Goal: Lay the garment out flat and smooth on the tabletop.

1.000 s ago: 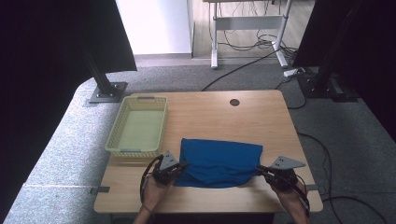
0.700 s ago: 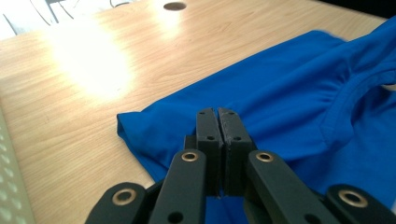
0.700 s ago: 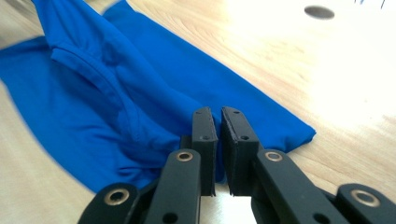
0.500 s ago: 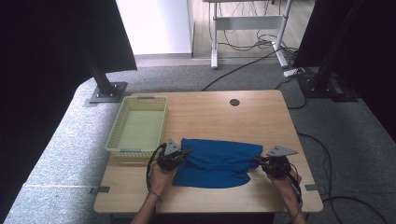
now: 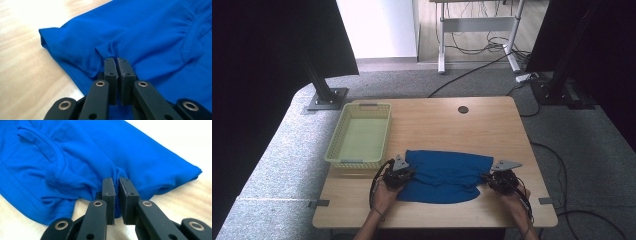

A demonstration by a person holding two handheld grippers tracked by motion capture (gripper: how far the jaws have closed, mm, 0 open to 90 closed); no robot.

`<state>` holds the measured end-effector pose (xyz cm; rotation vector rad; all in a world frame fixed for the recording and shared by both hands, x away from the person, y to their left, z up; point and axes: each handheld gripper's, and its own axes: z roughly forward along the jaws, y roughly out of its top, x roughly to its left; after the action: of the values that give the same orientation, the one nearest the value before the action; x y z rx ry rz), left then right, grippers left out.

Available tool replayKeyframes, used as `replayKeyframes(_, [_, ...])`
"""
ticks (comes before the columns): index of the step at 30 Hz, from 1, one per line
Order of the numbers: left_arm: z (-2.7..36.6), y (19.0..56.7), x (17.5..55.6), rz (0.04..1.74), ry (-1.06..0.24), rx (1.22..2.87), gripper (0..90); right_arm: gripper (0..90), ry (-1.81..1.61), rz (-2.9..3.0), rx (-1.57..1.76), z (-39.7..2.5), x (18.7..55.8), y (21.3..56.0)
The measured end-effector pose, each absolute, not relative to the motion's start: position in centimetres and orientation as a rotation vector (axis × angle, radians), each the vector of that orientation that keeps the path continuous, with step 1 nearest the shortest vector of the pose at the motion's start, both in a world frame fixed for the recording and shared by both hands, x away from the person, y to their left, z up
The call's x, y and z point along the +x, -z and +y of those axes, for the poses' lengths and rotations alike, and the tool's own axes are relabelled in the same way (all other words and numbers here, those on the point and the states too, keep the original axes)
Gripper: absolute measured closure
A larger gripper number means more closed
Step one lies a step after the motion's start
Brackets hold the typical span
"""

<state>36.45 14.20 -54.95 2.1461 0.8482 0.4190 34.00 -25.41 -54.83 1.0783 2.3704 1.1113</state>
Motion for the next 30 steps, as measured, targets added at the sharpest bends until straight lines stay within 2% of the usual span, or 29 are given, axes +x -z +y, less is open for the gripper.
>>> replayKeyframes(10, [14.3, 54.9, 33.5, 0.801, -0.345, 2.173, 86.0, 82.9, -1.127, 2.407, 1.068, -26.0, 31.4, 54.8])
replayKeyframes(17, [14.5, 52.7, 34.1, 0.797, -0.398, 2.121, 87.1, 83.3, -1.131, 2.361, 1.022, -25.9, 30.8, 53.6])
replayKeyframes(24, [14.7, 49.2, 36.5, 0.797, -0.480, 2.006, 87.2, 83.4, -1.168, 2.251, 1.017, -26.3, 32.6, 51.0])
replayKeyframes(30, [14.0, 51.3, 38.4, 0.843, -0.484, 2.035, 87.1, 83.4, -1.142, 2.252, 1.064, -26.0, 35.3, 51.6])
